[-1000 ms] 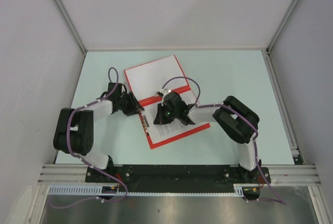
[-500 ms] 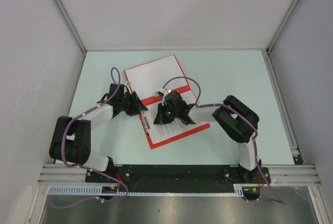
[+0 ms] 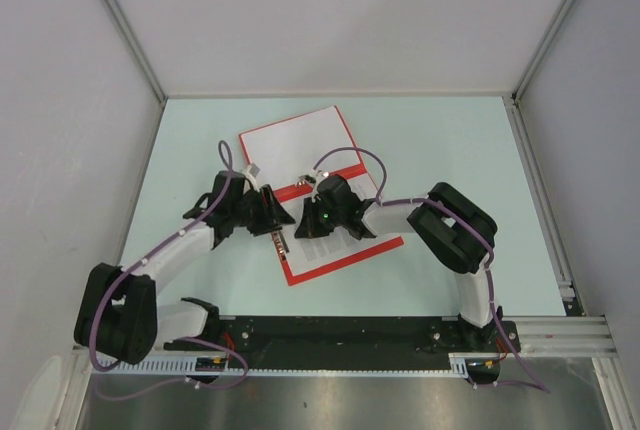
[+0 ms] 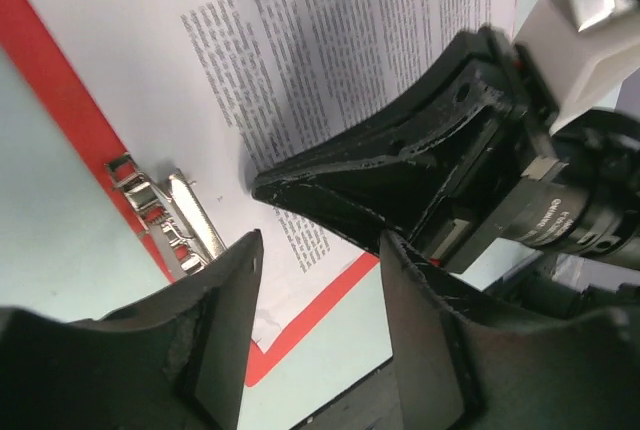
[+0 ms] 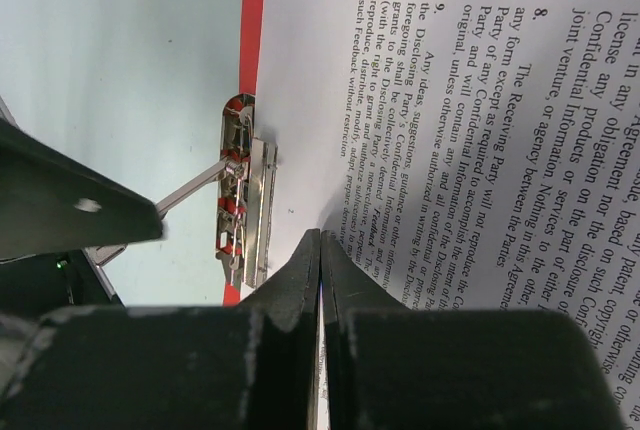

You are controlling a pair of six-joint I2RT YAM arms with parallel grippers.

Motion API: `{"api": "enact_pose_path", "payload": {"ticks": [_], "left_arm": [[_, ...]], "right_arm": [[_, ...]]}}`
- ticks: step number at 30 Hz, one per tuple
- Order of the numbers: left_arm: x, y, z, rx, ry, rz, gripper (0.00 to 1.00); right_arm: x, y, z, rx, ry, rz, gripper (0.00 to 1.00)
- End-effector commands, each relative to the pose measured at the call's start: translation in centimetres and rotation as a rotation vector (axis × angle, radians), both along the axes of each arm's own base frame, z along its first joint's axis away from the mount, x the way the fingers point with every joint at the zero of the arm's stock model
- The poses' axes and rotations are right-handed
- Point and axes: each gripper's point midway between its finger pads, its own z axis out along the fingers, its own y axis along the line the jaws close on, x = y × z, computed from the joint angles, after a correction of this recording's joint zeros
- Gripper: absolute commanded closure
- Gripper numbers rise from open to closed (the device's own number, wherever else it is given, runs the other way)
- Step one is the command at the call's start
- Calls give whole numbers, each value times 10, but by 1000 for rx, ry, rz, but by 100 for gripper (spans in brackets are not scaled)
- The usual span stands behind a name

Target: Put the files into the folder

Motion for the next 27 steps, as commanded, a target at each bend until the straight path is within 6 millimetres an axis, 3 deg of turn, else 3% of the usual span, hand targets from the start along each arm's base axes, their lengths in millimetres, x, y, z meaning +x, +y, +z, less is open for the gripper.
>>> {"api": "enact_pose_path", "payload": {"ticks": [1,2,4,5,6,11,12,13,27], "left_arm": [[34,18,35,18,-66,73,54],[40,24,21,32,1,89,60],[53,20,22,33,17,56,63],[56,19,4,49,73,44,66],[65,16,5,47,63,31,67],[80,17,-28,82,124,37,74],[79,17,-40,84,157,42,75],[79,17,-42,78,163,44,80],[64,30,-67,117,192,113,90]], "right_arm": [[-13,-21,-42,-111,84,-16,100],[-13,-21,-42,-111,89,-19,100],[-13,-21,-41,-106,94,-28,100],[-14,-18,-39,-98,90,-25,100],[-13,-17,-38,-92,93,-33,100],[-14,-10,-29,-52,101,-32,100],[-15,-9,-28,-52,97,-30,100],[-15,-8,-27,-49,94,-24,100],[-15,-9,-23,-42,108,-31,98]]}}
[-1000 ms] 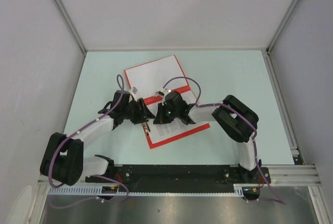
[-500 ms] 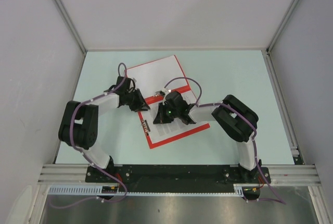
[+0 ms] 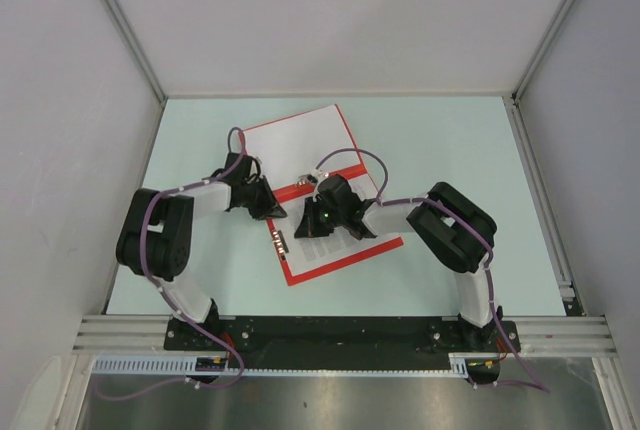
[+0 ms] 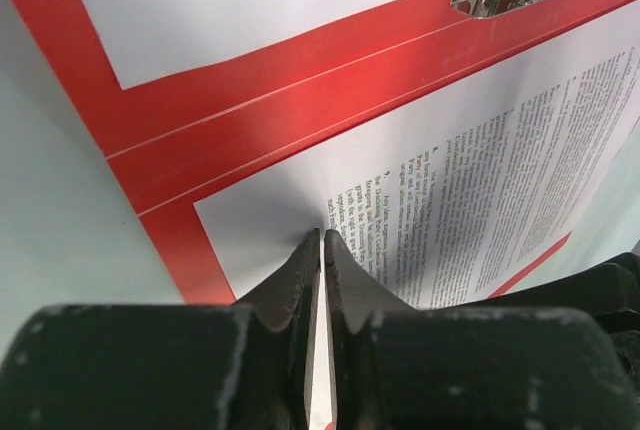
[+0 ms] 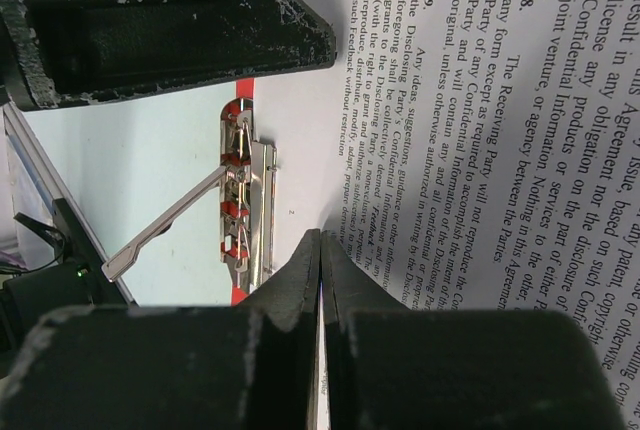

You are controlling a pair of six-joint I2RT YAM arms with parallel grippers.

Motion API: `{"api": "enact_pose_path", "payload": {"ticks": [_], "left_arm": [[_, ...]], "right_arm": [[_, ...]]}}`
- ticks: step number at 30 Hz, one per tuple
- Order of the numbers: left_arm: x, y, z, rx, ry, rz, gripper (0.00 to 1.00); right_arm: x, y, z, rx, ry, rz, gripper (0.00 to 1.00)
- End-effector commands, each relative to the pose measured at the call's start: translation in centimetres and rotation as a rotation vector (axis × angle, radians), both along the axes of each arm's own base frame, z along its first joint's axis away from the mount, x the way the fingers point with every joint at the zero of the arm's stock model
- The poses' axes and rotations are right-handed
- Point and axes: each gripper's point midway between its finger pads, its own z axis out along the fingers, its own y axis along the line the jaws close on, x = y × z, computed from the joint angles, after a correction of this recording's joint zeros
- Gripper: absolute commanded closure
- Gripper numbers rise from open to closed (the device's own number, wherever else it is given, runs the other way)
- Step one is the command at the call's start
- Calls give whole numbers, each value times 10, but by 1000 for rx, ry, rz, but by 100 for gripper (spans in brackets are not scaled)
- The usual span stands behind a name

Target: Put the files into the folder

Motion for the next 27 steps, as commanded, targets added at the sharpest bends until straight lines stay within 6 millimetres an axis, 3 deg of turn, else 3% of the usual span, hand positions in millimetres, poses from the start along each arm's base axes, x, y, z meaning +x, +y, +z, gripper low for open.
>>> {"api": "enact_pose_path", "payload": {"ticks": [1,5,6,9,12,20,27], "left_arm": [[-3,10,-7,33,-17,47,91],[-12,11,-14,27,-11,68,95],[-17,12,-18,22,0,80,95],[-20,12,-21,15,2,88,96],[-23,13,-22,15,1,95,97],[-24,14,-21,15,-13,92,100],[-25,16,-20,29,-20,86,100]], "right_arm": [[-12,-10,-20,-50,61,-1,96],[-7,-3,7,-41,106,-46,81],[-4,0,20,-38,90,-69,70],[-3,7,43,-7,128,-138,53],[-7,12,61,50,212,-190,45],[-22,36,79,175,429,-249,44],[-28,46,79,201,493,-283,58]]}}
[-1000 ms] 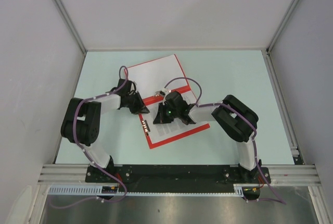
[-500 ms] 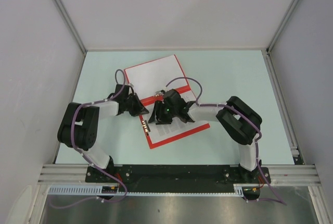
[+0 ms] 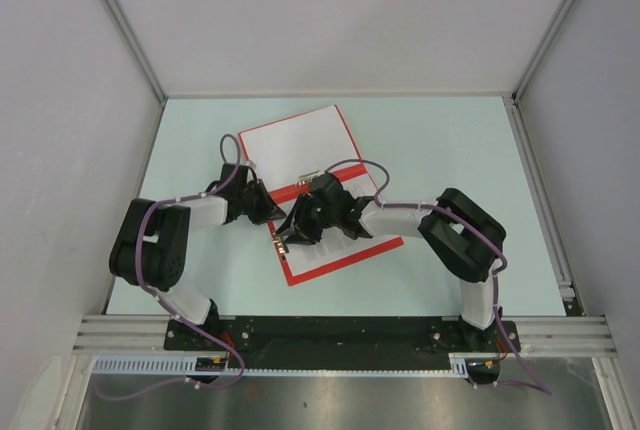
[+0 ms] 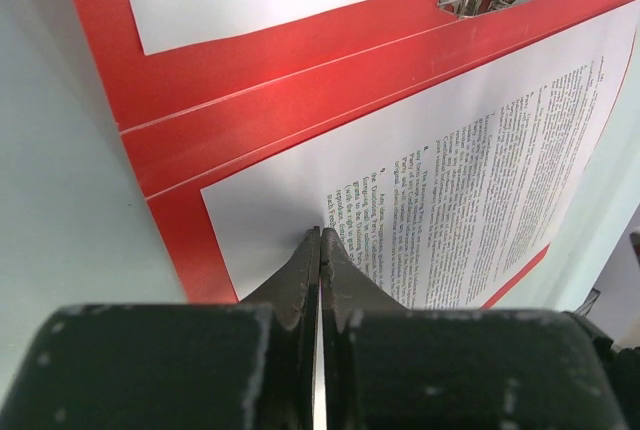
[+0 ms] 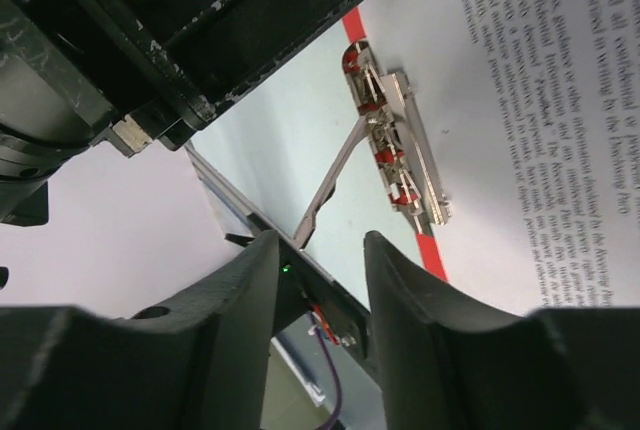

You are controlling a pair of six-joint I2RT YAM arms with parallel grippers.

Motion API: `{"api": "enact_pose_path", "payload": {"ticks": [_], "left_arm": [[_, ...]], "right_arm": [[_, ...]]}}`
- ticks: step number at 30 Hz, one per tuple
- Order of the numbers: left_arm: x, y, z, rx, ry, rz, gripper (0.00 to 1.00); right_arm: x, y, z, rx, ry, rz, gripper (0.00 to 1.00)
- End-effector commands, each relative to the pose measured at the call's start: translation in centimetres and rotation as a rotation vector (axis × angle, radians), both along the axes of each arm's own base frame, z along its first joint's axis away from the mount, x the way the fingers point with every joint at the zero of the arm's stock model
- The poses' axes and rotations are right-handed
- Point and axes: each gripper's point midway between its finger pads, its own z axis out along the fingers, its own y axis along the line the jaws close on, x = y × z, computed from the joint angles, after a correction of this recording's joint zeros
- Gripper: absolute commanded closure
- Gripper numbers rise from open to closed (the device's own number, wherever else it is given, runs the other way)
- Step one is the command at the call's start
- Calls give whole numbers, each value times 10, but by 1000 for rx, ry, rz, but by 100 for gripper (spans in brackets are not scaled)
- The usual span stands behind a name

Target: Put the files into the folder

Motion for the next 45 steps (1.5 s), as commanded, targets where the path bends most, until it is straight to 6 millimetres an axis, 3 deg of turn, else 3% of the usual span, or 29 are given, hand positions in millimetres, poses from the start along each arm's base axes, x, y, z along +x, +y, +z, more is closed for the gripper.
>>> {"api": "enact_pose_path", "payload": {"ticks": [1,9,16,18,25,27,29,30,32,33,36,37,40,45], "left_arm": [[-24,14,-19,76,79,12,100],[-20,15,-13,82,62,14,100],[-18,16,-10,86,53,13,100],[-19,16,-11,89,57,11,100],[-19,18,-12,110,59,3,100],[-18,19,-11,122,56,-8,99],[-18,22,-11,147,54,-24,94],[-14,22,-6,156,39,-28,85],[-11,25,6,179,12,-30,73],[-10,27,11,186,0,-27,61],[-9,36,33,234,-47,-17,50],[-9,38,45,243,-83,-18,50],[-17,46,55,280,-86,-14,53],[-40,41,39,276,1,-25,62]], "right_arm": [[0,19,24,89,42,-31,59],[-10,28,18,96,79,-26,72],[-11,30,12,97,89,-27,76],[-12,31,10,93,92,-26,82],[-17,20,0,22,70,-2,100],[-18,14,-7,-7,64,3,100],[-19,10,-14,-19,55,12,100],[-22,4,-23,-28,72,8,100],[-21,7,-19,34,78,-1,100],[-24,4,-24,36,89,-3,100],[-24,2,-25,51,97,-20,100],[-23,2,-24,56,92,-24,100],[-22,-1,-26,59,99,-38,100],[-22,2,-23,90,105,-41,100]]}}
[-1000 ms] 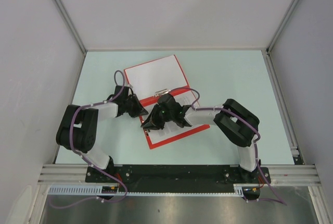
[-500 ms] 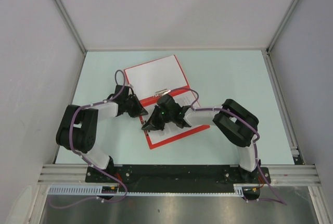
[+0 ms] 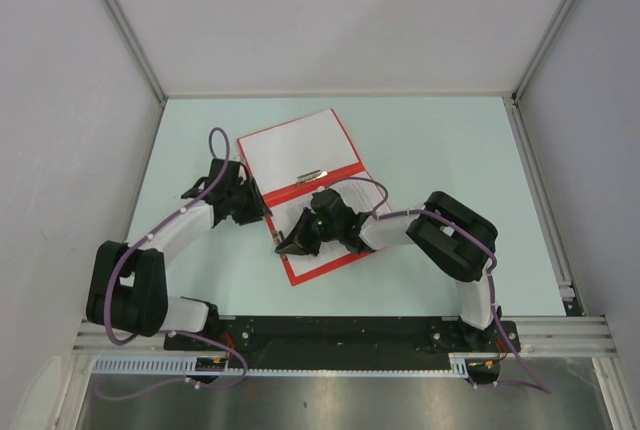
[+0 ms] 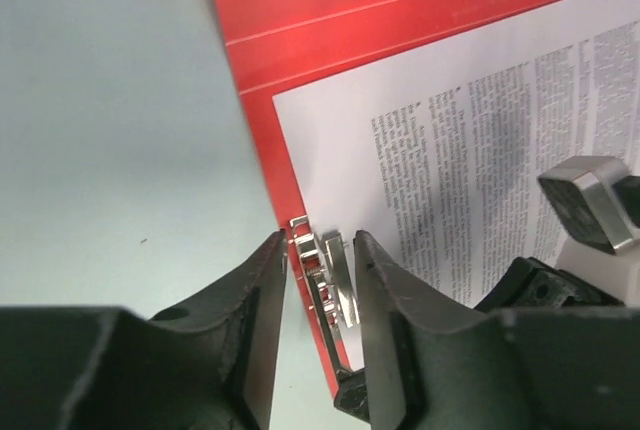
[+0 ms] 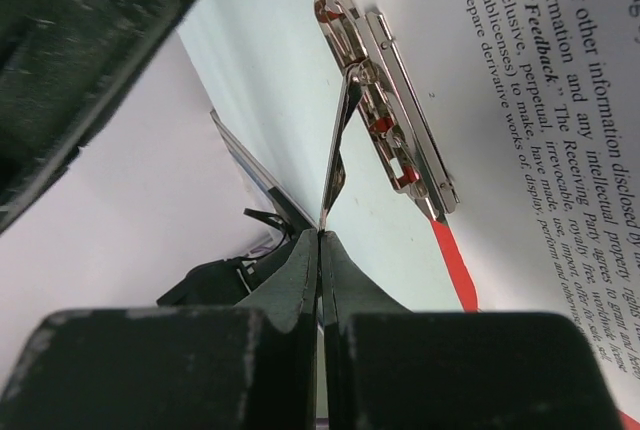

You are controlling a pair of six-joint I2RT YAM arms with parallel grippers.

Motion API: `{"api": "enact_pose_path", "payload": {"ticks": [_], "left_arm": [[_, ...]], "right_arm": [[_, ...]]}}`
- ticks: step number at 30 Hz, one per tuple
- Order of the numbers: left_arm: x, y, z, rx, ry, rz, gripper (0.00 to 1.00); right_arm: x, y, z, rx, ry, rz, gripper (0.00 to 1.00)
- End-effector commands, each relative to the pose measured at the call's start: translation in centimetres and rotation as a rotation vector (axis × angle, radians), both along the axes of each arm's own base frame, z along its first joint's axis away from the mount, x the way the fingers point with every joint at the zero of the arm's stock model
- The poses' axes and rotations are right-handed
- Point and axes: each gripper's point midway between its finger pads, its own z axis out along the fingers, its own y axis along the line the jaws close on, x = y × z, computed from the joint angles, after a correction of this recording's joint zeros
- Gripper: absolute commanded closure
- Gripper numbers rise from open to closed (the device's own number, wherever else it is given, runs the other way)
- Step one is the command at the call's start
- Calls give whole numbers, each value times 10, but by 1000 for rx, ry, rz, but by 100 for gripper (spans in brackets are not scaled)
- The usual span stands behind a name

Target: Put the files into the folder

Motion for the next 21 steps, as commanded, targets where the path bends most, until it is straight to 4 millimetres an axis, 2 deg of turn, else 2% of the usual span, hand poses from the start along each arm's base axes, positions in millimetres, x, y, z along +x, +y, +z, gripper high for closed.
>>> {"api": "enact_pose_path", "payload": {"ticks": [1,6,9,12,17,21], "left_arm": [[-18,0,-12,64,72,7,63],[-24,-11,-32,89,117,6,67],[-20,-16,-34,99,105,5,71],[-20,-12,-38,120,114,15,75],[-23,-7,-38,140,110,31,77],[-23,-12,-42,139,114,18,77]], "right_arm": [[4,-8,-7,-13,5,-31,100],[4,-8,-5,-7,3,-30,100],[3,-8,-5,-7,2,-27,100],[3,-8,-3,-2,1,-27,100],[3,-9,-5,-7,-3,-27,100],[1,-8,-9,-9,5,-20,100]]}}
